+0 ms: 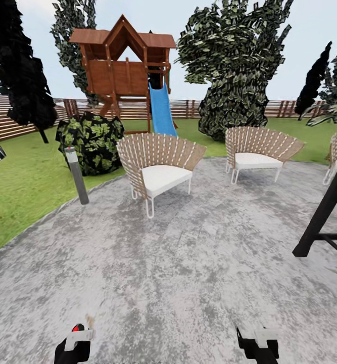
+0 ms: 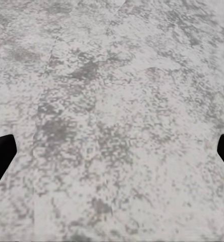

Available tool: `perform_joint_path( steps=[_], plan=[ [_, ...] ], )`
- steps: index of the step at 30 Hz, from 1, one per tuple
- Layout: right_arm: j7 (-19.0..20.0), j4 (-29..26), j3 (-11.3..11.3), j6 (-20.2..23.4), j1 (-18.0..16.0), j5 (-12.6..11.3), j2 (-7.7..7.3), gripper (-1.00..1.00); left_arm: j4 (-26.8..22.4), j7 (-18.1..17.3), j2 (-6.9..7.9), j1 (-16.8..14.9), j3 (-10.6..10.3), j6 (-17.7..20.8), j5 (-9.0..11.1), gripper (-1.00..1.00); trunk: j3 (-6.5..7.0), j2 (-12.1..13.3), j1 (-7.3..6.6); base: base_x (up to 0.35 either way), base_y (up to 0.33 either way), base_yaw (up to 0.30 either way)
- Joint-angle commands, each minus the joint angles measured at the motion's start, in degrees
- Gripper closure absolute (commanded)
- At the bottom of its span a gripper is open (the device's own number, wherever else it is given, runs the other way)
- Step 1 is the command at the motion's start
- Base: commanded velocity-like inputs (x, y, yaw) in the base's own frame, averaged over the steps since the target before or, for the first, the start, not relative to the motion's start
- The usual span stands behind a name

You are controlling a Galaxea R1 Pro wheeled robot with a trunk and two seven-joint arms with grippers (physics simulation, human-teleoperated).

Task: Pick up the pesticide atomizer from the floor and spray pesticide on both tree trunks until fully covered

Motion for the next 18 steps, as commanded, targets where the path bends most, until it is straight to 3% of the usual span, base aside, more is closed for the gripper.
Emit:
perform_joint_path(
  steps=[1,18],
  plan=[
    [-0.2,0.1,-0.4,-0.2,-0.1,0.6,0.04,-1.00,0.0,0.1,0.01,0.0,-0.1,-0.2,0.2,1.00,-0.05,0.0,-0.03,-0.169,0.158,-0.300],
    [-0.2,0.1,-0.4,-0.2,0.0,0.6,0.04,-1.00,-0.1,0.0,-0.01,-0.1,0.0,0.1,0.3,1.00,-0.05,0.0,-0.03,-0.023,0.022,-0.300]
  ],
)
